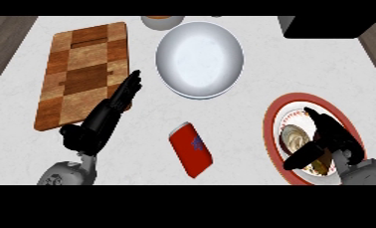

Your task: Pick the cupcake from the plate and place it in the bowl

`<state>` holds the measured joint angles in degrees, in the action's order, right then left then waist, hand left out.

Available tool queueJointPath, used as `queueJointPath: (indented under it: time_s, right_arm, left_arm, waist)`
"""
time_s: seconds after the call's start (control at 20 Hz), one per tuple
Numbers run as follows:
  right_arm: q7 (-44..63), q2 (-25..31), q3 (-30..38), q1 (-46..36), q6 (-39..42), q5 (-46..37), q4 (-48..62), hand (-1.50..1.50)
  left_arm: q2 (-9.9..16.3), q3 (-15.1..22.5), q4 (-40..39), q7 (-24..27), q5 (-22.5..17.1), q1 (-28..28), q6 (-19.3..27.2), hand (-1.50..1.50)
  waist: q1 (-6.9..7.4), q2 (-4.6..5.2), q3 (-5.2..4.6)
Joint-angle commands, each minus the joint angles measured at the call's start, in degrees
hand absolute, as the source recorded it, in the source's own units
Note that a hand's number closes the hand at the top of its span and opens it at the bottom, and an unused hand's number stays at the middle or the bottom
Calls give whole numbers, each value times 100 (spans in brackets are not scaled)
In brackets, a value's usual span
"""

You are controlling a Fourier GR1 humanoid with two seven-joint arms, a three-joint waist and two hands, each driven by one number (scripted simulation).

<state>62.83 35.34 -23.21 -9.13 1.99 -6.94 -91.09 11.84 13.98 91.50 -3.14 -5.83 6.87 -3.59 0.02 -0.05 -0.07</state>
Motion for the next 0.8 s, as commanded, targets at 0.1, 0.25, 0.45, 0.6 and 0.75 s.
queueJointPath:
  time_s: [0.1,0.25,0.45,0.6,0.75]
  right_arm:
    - [286,-542,91,67,-81,-520,356,-150]
    - [-1011,-540,450,169,16,-794,875,150]
    - [-751,-759,576,-181,60,-1300,988,150]
    - [-1021,-880,798,120,15,-1581,807,150]
    - [-438,-1424,-10,-604,44,-2051,624,150]
  left_arm:
    - [-303,-44,-198,-100,256,291,116,0]
    - [-235,-114,-54,-6,274,-32,-108,0]
    - [-58,-465,42,-45,114,-44,-395,0]
    - [-261,-462,3,-128,187,-31,-421,0]
    - [-393,-322,-426,196,349,118,-346,0]
  waist:
    - [-9,7,6]
    - [3,6,8]
    - [14,5,7]
    - [-4,3,6]
    - [44,18,3]
